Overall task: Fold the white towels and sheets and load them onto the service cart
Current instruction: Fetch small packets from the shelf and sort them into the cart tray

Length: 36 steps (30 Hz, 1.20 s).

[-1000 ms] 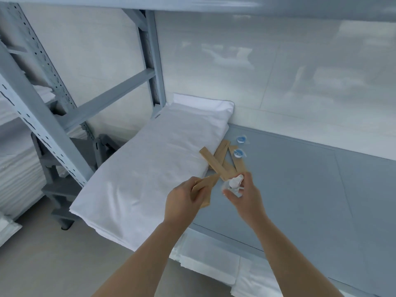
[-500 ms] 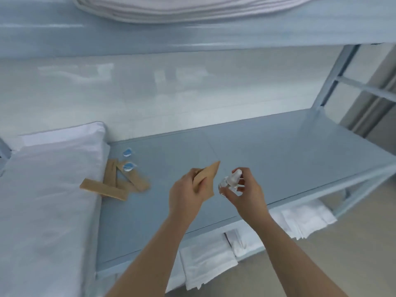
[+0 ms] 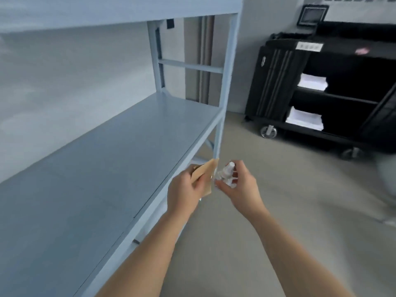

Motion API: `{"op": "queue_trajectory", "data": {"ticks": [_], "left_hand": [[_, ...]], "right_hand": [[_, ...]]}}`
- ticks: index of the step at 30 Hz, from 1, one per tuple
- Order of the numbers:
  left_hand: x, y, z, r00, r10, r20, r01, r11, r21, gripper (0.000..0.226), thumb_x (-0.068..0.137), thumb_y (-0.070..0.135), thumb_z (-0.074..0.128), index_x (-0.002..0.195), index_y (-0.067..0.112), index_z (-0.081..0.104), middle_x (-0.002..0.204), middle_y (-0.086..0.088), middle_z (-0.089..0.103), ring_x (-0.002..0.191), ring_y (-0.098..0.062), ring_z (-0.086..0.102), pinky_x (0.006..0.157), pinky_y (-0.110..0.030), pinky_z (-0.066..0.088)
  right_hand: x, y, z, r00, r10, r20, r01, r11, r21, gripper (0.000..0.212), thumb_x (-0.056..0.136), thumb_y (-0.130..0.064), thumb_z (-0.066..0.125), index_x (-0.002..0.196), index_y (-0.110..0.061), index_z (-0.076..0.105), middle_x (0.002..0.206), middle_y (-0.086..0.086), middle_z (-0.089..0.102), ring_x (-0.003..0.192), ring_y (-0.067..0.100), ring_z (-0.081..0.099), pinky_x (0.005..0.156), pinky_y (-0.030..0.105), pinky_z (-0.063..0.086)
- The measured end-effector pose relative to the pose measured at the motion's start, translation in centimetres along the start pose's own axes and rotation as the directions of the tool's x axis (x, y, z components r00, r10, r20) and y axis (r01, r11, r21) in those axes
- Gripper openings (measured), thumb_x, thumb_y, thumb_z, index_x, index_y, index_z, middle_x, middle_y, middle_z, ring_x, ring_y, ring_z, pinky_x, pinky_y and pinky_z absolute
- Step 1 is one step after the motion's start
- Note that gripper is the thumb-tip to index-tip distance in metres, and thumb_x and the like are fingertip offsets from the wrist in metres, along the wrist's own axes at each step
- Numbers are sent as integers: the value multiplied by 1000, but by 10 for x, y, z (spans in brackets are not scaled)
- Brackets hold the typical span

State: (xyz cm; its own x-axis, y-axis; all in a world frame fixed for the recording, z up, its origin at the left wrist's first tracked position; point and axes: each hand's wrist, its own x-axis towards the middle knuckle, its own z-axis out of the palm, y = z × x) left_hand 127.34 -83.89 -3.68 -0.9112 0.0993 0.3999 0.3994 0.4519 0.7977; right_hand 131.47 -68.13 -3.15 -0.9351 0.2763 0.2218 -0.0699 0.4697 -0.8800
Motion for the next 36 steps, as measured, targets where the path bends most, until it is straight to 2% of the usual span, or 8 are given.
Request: {"op": "queue_trajectory", "data": {"ticks": [6, 10, 14, 17, 23, 28, 33, 36], "left_hand": [[34, 41, 97, 979, 110, 171, -100, 993, -64, 30, 79, 65, 49, 78, 36, 58, 68, 21, 61, 64, -3, 57, 48, -13, 38], [69, 68, 173, 950, 184, 252, -174, 983, -62, 9, 87, 45, 57, 82, 37, 56, 66, 20, 60, 63, -3, 56, 44, -15, 36], [108, 99, 257, 933, 209, 292, -186, 977, -102, 16, 88, 33, 63, 76, 38, 55, 62, 25, 57, 59, 5, 53, 47, -11, 35], [140, 126, 315, 926, 214, 311, -185, 975, -122, 13, 88, 29, 63, 81, 39, 58, 62, 28, 57, 61, 8, 54, 49, -10, 36], [199, 157, 411, 920, 189, 343, -150, 979, -135, 6, 88, 29, 62, 94, 26, 64, 70, 7, 64, 68, -20, 61, 59, -32, 46], [247, 163, 479, 913, 168, 371, -120, 982, -148, 7, 89, 29, 61, 95, 27, 64, 76, 8, 67, 72, -16, 63, 63, -33, 49], [309, 158, 550, 915, 135, 380, -81, 985, -155, 12, 88, 27, 63, 100, 26, 65, 76, 10, 65, 75, -18, 64, 64, -34, 49], [355, 153, 595, 917, 130, 376, -67, 982, -176, 10, 88, 29, 62, 98, 29, 63, 76, 10, 66, 72, -13, 63, 63, -35, 50]], "right_hand": [[19, 46, -90, 976, 86, -199, -92, 996, -21, 37, 77, -25, 76, 93, -39, 46, 100, -10, 61, 90, 1, 58, 76, 25, 52], [48, 85, -148, 951, 117, -287, -129, 991, -24, 38, 77, -24, 75, 94, -40, 46, 101, -10, 61, 90, -1, 58, 76, 24, 51], [94, 125, -215, 926, 137, -351, -156, 987, -29, 36, 77, -24, 75, 93, -39, 47, 100, -11, 61, 87, -1, 58, 73, 23, 52], [131, 147, -266, 914, 144, -379, -170, 985, -36, 36, 76, -24, 75, 91, -39, 46, 97, -12, 61, 83, -1, 59, 65, 14, 47], [203, 186, -350, 898, 155, -412, -199, 978, -66, 33, 75, -22, 75, 89, -26, 46, 95, -7, 62, 80, -1, 57, 61, 13, 44], [265, 220, -389, 900, 155, -408, -194, 979, -56, 32, 75, -20, 74, 91, -30, 47, 96, -6, 62, 80, -1, 57, 60, 11, 44], [337, 265, -415, 898, 172, -405, -204, 978, -38, 32, 76, -19, 73, 94, -31, 49, 97, -6, 62, 87, 8, 59, 69, 25, 51], [391, 295, -429, 899, 177, -401, -206, 978, -29, 33, 75, -19, 73, 93, -34, 50, 97, -7, 62, 87, 9, 60, 68, 24, 51]]}}
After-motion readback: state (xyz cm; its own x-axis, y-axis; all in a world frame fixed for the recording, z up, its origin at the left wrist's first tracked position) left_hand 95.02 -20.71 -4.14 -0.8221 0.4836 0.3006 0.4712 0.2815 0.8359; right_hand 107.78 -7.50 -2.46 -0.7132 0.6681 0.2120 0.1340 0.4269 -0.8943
